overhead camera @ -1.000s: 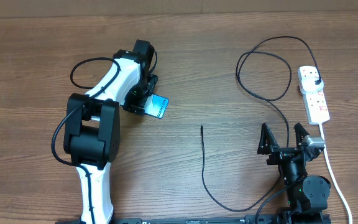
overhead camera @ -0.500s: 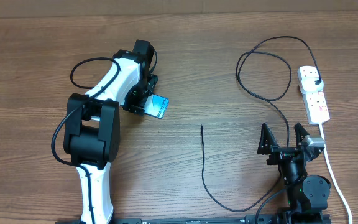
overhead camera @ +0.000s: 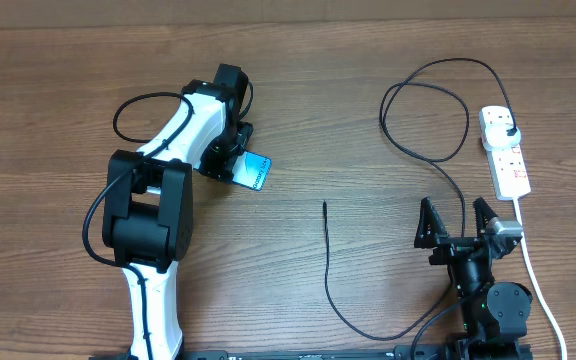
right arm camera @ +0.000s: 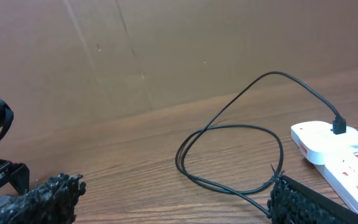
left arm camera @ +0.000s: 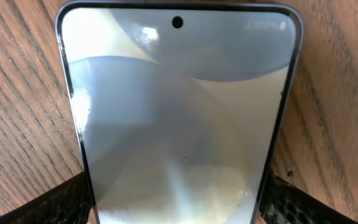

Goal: Plug charger to phone and switch on socket
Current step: 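Close the left gripper on the phone's sides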

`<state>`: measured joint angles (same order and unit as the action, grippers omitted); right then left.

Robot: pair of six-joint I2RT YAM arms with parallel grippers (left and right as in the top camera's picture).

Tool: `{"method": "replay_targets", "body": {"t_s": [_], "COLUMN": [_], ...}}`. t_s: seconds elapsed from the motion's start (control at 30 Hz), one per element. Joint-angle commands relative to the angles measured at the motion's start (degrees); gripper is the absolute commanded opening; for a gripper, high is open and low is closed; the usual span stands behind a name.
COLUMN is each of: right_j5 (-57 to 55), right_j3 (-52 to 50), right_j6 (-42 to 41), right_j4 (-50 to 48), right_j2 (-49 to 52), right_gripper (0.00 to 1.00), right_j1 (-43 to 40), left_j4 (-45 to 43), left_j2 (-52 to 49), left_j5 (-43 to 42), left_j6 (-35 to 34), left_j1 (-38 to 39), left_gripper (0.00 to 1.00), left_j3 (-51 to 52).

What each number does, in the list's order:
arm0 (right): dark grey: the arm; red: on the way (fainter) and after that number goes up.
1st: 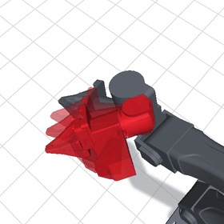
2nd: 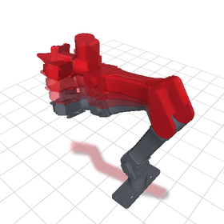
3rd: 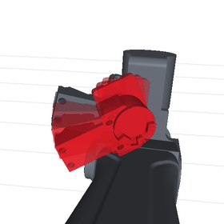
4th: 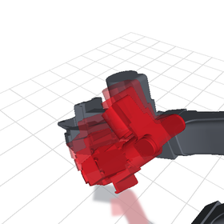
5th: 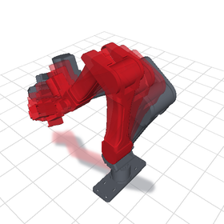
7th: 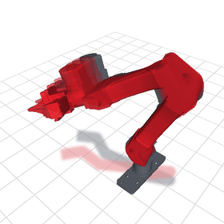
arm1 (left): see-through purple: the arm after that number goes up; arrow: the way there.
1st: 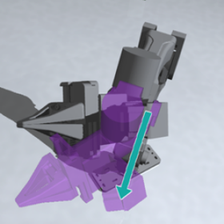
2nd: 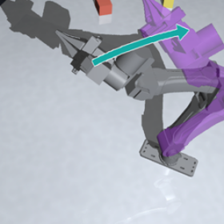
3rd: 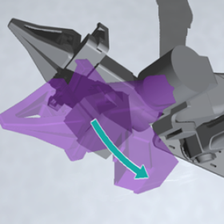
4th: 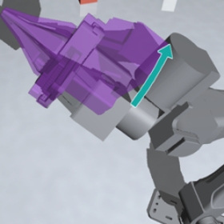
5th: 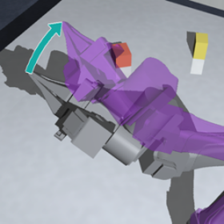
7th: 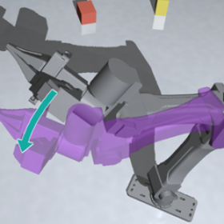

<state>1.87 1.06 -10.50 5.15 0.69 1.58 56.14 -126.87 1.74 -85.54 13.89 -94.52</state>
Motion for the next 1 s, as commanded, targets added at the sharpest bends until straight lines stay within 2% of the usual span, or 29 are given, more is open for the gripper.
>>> {"method": "replay_targets", "body": {"t_s": [0.0,0.37,0.97], "right_j5": [-0.7,-0.7,-0.7], "right_j3": [-0.6,-0.6,-0.6], "right_j6": [-0.3,-0.3,-0.3], "right_j4": [-0.3,-0.3,-0.3], "right_j2": [-0.5,-0.5,-0.5], "right_gripper": [1.00,1.00,1.00], "right_j1": [0.4,0.4,0.4], "left_j4": [0.2,0.2,0.2], "left_j2": [-3.2,-3.2,-3.1], "left_j5": [0.3,0.4,0.6], "left_j6": [0.3,0.3,0.3], "left_j1": [0.4,0.4,0.4], "left_gripper": [0.85,0.82,0.64], "left_j3": [2.6,2.6,2.6]}}
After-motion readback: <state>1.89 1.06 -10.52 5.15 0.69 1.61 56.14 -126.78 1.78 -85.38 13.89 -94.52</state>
